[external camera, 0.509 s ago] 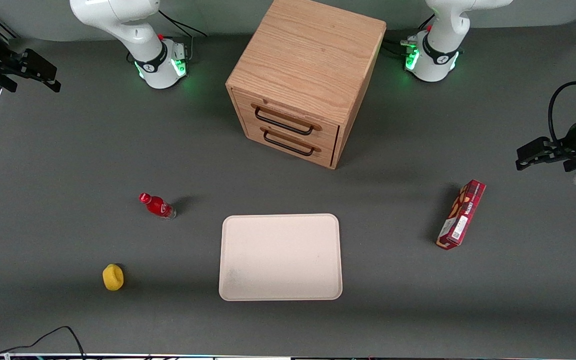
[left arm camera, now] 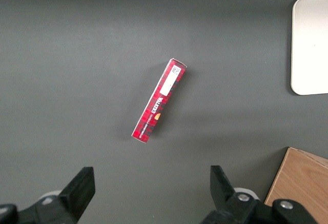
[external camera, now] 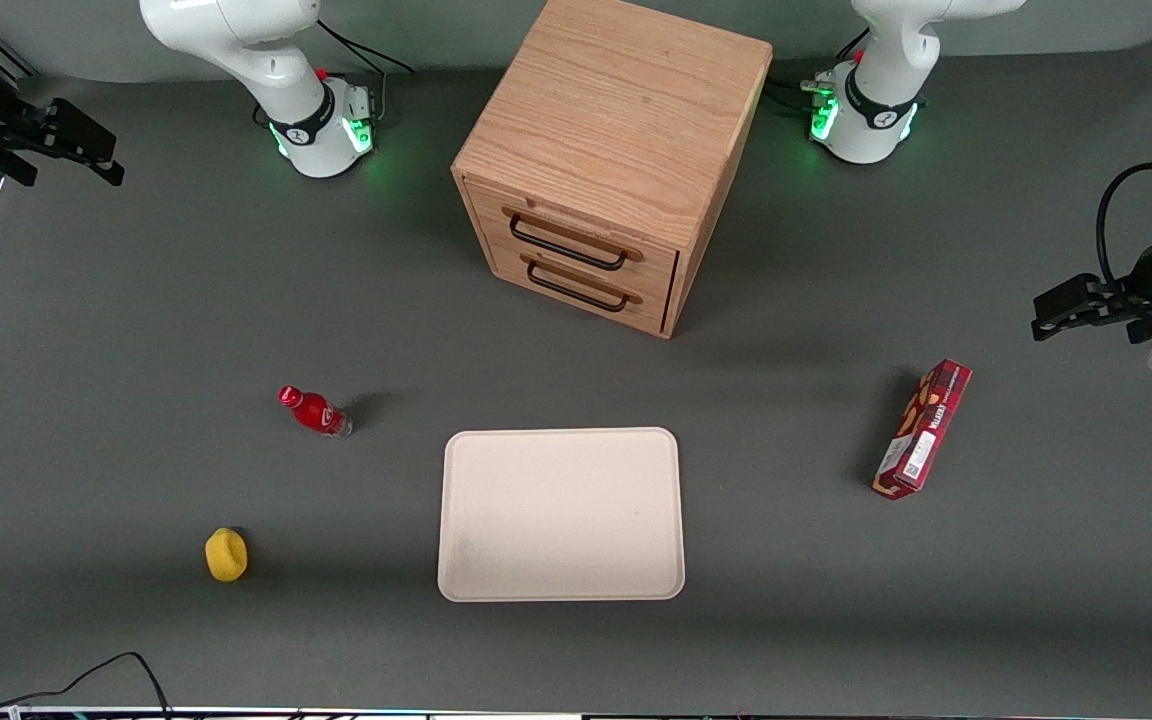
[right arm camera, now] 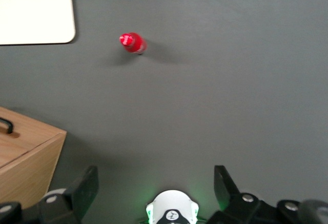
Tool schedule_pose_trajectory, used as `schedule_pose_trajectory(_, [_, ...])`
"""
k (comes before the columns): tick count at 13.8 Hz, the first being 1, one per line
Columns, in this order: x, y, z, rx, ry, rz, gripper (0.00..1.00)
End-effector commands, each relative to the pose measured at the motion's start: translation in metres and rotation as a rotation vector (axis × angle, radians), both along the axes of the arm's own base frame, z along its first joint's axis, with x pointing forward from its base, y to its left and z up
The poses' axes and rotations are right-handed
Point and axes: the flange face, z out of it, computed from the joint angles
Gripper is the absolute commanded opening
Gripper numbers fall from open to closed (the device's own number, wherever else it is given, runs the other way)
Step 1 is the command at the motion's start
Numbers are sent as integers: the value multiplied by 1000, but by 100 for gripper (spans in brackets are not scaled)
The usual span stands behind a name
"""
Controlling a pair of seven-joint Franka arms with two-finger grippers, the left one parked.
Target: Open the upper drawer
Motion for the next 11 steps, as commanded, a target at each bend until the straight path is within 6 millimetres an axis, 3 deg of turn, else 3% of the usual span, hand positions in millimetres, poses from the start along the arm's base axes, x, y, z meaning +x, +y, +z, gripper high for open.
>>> schedule_pose_trajectory(1, [6, 36, 0, 126, 27, 106, 100])
schedule_pose_trajectory(4, [19, 78, -5, 217, 33, 235, 100])
schedule_pose_trajectory(6, [31, 122, -12, 222, 36, 433, 100])
schedule_pose_trajectory(8, [38, 163, -33, 325, 74, 635, 100])
schedule_pose_trajectory(11, [65, 220, -80, 493, 115, 880, 100])
